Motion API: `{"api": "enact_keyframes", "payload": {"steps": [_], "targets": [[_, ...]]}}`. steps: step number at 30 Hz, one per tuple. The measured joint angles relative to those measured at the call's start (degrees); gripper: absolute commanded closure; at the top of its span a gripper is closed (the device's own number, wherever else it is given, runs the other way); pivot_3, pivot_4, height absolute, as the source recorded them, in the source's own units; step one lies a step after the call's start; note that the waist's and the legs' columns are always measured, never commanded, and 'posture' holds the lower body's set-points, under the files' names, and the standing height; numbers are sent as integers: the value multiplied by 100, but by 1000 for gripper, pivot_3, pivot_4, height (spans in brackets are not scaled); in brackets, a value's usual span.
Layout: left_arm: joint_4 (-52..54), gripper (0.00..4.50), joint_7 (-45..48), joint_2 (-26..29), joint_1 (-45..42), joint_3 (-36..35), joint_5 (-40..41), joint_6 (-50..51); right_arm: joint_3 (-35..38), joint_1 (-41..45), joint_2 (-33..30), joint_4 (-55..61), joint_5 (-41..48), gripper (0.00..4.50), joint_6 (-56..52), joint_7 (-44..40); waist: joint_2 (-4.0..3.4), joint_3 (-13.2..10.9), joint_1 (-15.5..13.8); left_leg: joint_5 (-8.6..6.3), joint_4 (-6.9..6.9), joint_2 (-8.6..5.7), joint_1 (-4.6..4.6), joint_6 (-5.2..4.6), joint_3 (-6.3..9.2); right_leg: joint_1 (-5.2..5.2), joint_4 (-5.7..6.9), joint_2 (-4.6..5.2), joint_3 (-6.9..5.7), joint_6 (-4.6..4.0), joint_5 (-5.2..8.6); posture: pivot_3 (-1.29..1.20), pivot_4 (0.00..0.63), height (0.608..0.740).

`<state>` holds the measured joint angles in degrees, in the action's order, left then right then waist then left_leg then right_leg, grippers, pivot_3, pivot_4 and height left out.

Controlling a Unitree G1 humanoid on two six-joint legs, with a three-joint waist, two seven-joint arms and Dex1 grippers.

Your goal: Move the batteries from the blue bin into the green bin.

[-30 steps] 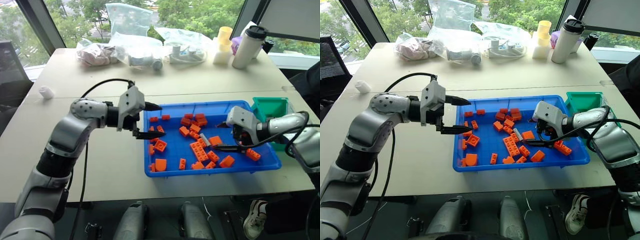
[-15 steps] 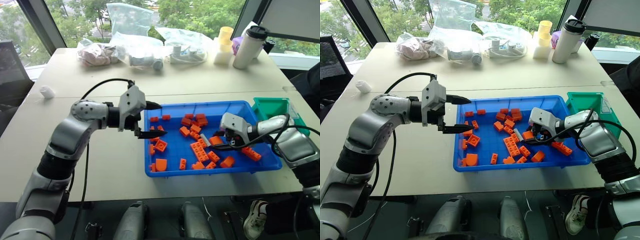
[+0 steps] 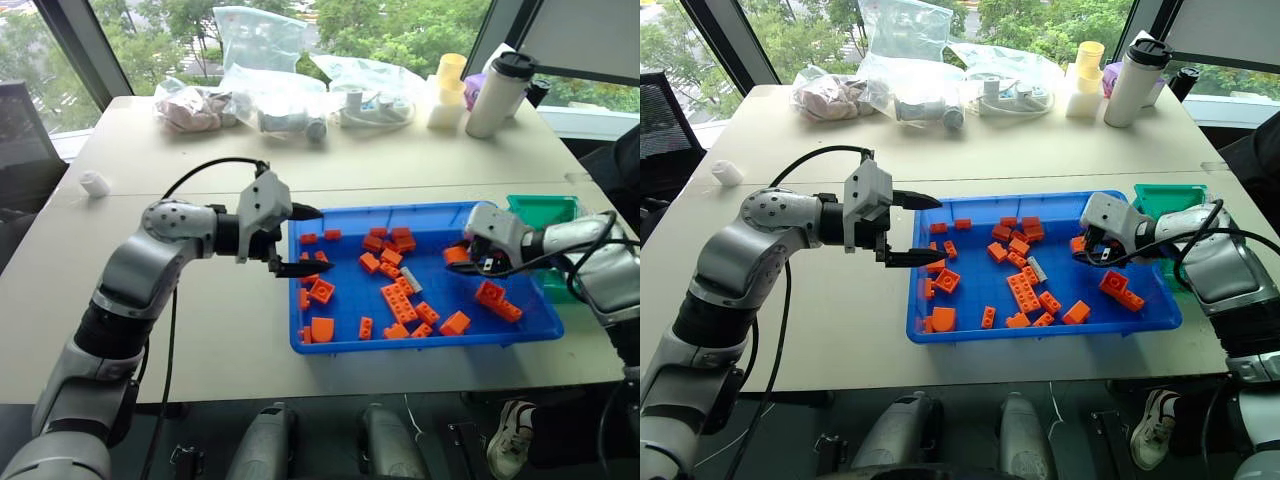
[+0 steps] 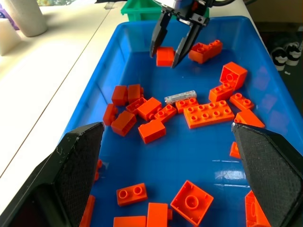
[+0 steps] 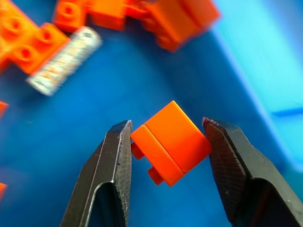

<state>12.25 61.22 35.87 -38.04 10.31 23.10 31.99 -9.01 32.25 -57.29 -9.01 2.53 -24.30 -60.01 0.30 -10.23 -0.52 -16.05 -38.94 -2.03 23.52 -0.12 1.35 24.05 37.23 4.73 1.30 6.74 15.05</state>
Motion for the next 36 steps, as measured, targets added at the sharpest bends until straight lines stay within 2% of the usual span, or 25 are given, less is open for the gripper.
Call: {"api": "enact_keyframes", "payload": {"steps": [1,6,7,15,19,27,36], "targets": [[-9,0,1,-12,-4,1,-2,-5,40,58,2,-167,-86,2754,73,155,0,0,2,0,0,0,0,0,0,0,0,0,0,0,0,0,150,740],[-90,0,14,-67,-39,16,-11,-22,113,91,268,-468,-99,310,77,268,0,0,15,0,1,0,0,0,-1,0,1,0,0,0,0,0,150,740],[-89,0,23,-81,-62,18,-10,-22,112,82,292,-466,-87,40,61,251,-1,0,16,0,1,0,0,0,-1,0,1,0,0,0,0,0,150,740],[-87,0,109,12,-87,14,-8,-12,328,79,345,150,293,40,-248,22,-1,-1,23,0,1,0,0,0,1,0,1,-1,0,0,0,0,150,740],[-85,0,110,12,-87,14,-7,-1,299,-89,401,849,669,40,-609,-350,-1,-1,18,-1,0,0,0,-1,2,-1,1,-1,0,0,0,0,150,740],[-21,0,75,20,-54,6,-4,21,-48,-457,545,1267,659,40,-958,-295,-1,-1,7,-1,-1,0,0,-2,3,-1,1,0,0,0,0,0,150,740],[28,0,8,25,-29,4,0,27,-299,-499,698,1356,499,40,-984,-131,-1,-1,3,-1,-1,0,0,-2,3,-2,1,-1,0,0,0,0,150,740]]}}
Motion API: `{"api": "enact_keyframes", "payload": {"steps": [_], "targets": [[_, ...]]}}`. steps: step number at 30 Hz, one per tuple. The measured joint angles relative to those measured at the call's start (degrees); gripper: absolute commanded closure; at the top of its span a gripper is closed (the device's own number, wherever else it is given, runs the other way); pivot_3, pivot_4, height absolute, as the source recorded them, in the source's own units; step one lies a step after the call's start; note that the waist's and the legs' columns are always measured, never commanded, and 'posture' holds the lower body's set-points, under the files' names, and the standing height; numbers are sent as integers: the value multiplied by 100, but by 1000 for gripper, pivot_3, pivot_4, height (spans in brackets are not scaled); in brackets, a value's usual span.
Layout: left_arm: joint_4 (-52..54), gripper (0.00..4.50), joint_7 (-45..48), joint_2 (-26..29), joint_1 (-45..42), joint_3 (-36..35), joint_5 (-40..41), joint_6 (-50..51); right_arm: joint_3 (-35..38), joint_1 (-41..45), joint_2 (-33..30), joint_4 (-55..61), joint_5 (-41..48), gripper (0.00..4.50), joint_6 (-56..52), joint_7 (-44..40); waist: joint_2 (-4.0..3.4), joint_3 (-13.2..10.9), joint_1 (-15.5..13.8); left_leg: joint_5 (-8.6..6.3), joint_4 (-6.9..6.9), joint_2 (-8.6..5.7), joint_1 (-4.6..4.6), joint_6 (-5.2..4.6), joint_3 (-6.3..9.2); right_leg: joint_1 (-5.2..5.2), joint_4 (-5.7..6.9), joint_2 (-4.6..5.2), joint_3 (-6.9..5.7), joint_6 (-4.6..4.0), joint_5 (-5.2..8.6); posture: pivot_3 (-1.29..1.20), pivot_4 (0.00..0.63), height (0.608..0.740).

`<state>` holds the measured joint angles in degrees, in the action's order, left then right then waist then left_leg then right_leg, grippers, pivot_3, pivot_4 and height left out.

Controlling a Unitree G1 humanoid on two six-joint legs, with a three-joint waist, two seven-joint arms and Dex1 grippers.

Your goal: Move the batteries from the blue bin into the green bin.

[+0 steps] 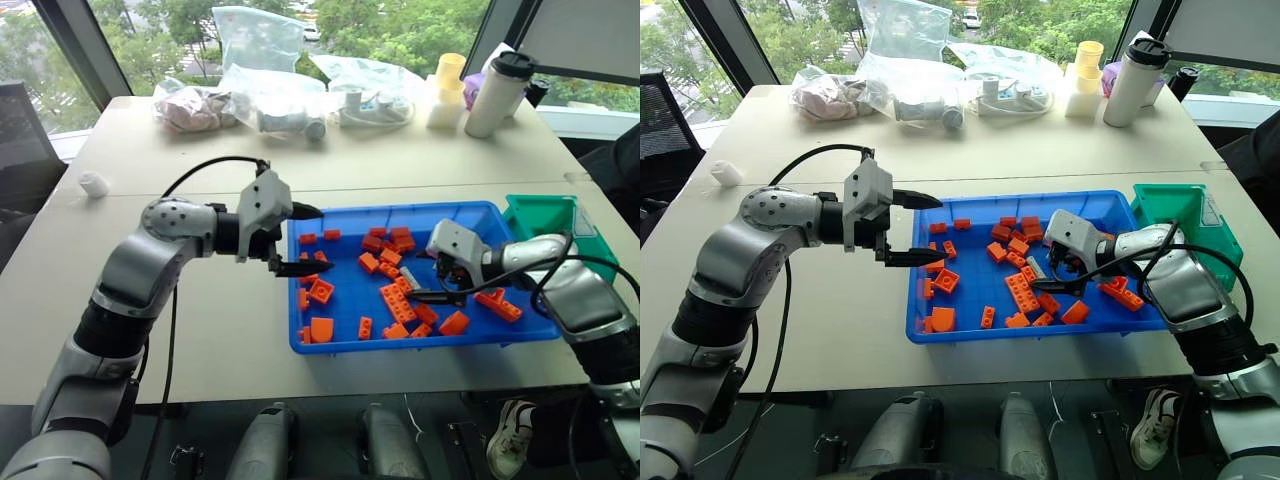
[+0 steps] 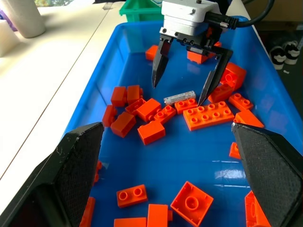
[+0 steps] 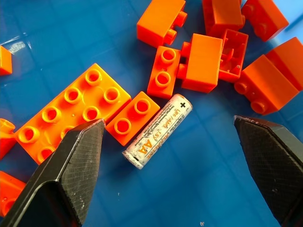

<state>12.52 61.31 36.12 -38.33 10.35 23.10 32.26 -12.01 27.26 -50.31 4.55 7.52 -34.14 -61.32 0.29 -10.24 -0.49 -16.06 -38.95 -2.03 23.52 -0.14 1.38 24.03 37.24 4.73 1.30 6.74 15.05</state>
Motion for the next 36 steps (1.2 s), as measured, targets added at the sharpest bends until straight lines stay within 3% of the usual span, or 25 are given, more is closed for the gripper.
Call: {"api": "enact_keyframes", "payload": {"steps": [12,14,16,22,33,36], "targets": [[11,0,-9,1,0,0,1,0,-87,-37,2,-156,-184,40,242,75,0,0,-1,0,0,0,0,0,0,-1,0,0,0,0,0,0,150,740],[11,0,-9,1,0,0,1,0,-87,-36,3,-169,-184,578,256,75,0,0,0,0,-1,0,0,0,0,-1,0,0,0,0,0,0,150,740],[11,0,-9,1,0,0,1,0,-87,-36,6,-208,-186,1388,272,71,0,0,-1,0,-1,0,0,0,0,-2,0,0,0,0,0,0,150,740],[11,0,-12,1,0,0,0,0,-112,-30,24,-250,-218,4457,315,25,0,0,0,0,-1,0,-1,0,1,-2,0,-1,-1,0,0,0,150,740],[11,0,-12,3,-1,-1,0,-1,-44,-25,23,-252,-219,4457,249,93,0,0,-5,0,-2,0,-1,0,1,-3,0,0,-1,0,0,0,150,740],[-18,0,-23,-35,-10,-25,16,-3,460,-36,18,-248,9,4457,-94,303,0,0,-15,0,-1,-1,0,0,1,-3,-1,1,-1,0,0,0,150,740]]}}
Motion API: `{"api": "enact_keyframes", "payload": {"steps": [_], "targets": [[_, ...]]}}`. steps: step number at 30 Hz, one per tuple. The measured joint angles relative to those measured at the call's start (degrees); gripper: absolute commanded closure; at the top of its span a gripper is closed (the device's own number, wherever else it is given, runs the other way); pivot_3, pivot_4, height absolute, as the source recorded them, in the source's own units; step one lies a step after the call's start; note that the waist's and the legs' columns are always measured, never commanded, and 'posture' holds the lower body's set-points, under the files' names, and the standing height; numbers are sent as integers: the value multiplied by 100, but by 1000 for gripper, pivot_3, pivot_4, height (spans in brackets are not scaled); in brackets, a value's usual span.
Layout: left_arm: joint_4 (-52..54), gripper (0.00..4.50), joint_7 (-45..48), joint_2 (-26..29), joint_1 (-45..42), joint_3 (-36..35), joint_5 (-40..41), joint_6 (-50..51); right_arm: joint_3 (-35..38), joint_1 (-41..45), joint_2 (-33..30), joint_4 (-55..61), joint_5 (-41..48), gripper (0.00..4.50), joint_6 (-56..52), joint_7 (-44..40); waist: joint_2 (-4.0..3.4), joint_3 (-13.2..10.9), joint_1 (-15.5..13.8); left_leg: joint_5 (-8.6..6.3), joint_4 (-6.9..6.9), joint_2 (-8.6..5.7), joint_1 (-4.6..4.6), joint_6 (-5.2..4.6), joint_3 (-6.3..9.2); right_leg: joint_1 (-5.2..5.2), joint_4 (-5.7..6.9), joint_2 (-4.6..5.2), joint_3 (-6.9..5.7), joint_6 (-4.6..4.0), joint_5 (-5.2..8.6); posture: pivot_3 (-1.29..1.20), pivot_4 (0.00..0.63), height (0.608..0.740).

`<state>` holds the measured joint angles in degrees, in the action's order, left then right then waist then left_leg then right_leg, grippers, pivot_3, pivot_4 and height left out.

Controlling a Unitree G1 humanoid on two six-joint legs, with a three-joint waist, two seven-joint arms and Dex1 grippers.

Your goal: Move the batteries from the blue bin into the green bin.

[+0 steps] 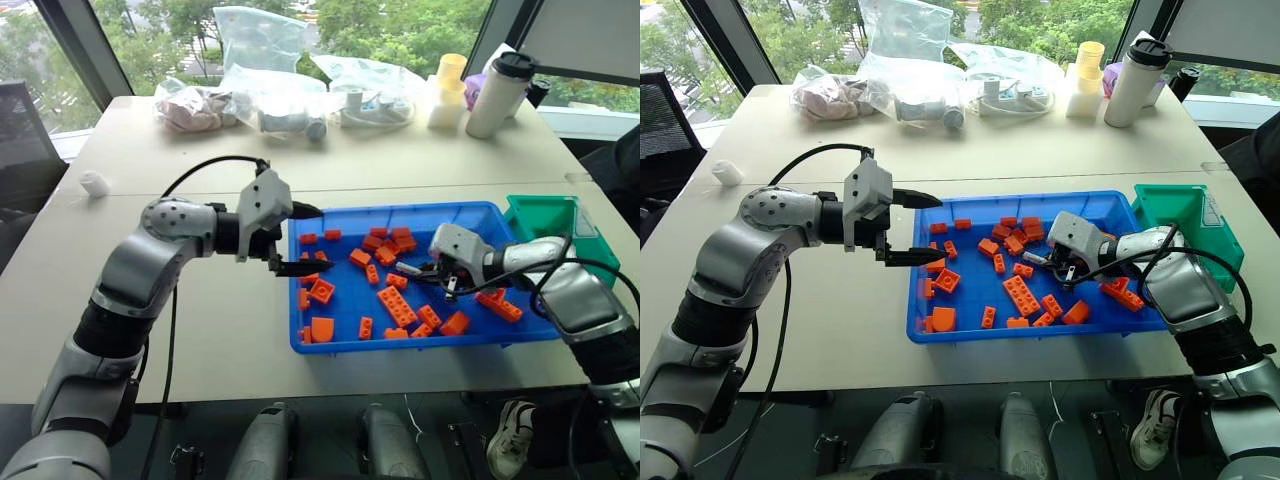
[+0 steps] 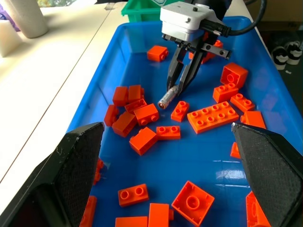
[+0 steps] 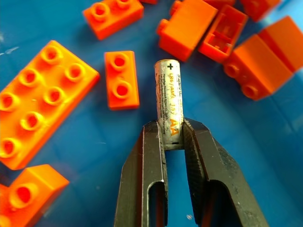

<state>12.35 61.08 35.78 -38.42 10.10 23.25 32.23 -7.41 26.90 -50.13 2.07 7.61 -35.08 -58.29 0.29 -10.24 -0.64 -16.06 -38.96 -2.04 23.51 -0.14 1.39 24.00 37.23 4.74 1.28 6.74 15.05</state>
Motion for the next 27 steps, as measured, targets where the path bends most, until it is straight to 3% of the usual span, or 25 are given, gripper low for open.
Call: {"api": "enact_keyframes", "payload": {"steps": [6,11,24,27], "targets": [[-337,0,-86,-431,-191,-128,121,-55,1882,-6,397,247,849,4457,-885,875,0,0,-8,0,0,0,0,0,2,-2,0,0,0,0,0,0,150,740],[-613,0,-121,-889,-306,-150,226,-184,3094,-244,268,416,955,4457,-1397,1797,0,0,-15,-1,0,-5,2,-3,1,-3,-2,6,0,0,0,0,150,740],[-1030,0,57,-1160,-483,-41,196,-434,3496,-762,-32,-4,837,4457,-1981,2762,-5,3,25,-2,0,-2,-1,-4,-5,-2,1,1,3,0,0,0,150,740],[-1052,0,79,-1172,-483,-40,194,-443,3502,-765,-51,-66,854,2990,-1998,2771,-4,3,25,-2,0,-2,-1,-5,-5,-3,1,1,4,0,0,0,150,740]]}}
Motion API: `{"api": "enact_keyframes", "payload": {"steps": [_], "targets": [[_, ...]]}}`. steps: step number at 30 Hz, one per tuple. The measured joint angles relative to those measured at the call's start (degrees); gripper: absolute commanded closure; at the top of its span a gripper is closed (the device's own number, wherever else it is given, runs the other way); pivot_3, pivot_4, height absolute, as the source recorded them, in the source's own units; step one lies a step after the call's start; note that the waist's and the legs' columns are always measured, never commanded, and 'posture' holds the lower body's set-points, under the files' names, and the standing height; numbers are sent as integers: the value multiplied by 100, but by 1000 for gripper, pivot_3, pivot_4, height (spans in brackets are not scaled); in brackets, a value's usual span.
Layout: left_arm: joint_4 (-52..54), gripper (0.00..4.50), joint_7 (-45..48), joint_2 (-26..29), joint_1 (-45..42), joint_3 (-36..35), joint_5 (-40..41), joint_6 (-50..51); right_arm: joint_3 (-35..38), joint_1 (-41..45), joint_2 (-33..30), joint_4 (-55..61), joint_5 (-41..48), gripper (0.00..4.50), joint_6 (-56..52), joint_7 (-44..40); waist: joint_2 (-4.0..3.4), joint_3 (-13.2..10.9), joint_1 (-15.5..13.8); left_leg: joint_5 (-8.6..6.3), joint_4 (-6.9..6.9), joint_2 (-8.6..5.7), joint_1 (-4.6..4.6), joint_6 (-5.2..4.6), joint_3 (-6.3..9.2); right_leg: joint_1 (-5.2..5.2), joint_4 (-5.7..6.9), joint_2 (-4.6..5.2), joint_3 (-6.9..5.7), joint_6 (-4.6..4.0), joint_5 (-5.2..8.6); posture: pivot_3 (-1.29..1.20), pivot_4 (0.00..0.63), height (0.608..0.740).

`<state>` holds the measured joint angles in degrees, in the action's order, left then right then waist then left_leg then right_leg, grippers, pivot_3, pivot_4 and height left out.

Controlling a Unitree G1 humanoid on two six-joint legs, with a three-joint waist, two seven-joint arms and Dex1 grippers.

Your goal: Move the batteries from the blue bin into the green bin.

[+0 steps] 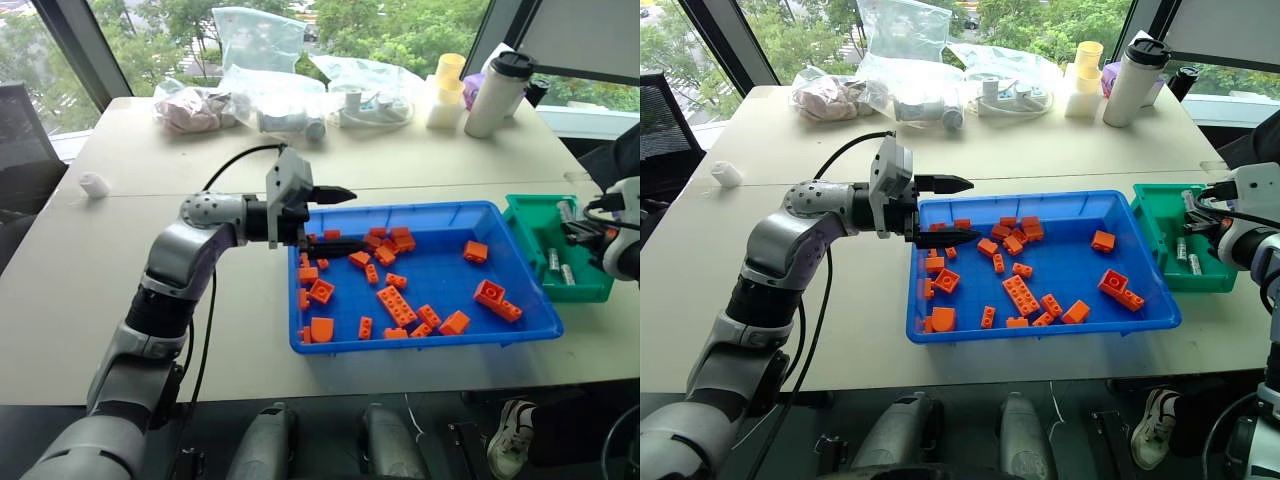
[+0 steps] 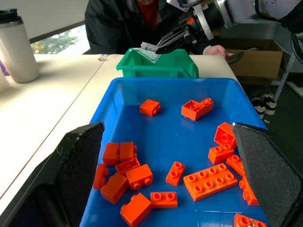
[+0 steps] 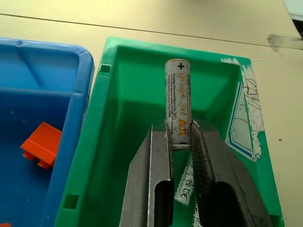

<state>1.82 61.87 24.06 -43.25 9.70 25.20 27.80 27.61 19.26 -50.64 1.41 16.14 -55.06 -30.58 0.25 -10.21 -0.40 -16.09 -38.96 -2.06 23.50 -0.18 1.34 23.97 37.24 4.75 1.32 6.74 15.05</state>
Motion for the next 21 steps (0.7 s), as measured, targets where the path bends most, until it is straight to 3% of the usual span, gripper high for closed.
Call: {"api": "enact_keyframes", "payload": {"steps": [5,14,21], "targets": [[-93,0,-2,-48,-8,0,-50,-90,-24,81,-22,-179,40,365,41,-6,0,0,1,0,0,0,0,0,0,0,0,0,0,0,0,0,150,740],[-324,0,-220,-1,-42,-168,-162,-238,-1,227,-5,-44,385,365,773,-357,0,0,4,0,1,1,0,0,1,0,0,-2,-1,0,0,0,150,740],[270,0,-488,785,203,-609,-103,163,500,-492,109,967,1191,365,1179,-1069,1,-1,-11,-2,1,3,0,-3,5,-2,-2,-1,-1,1,0,0,150,740]]}}
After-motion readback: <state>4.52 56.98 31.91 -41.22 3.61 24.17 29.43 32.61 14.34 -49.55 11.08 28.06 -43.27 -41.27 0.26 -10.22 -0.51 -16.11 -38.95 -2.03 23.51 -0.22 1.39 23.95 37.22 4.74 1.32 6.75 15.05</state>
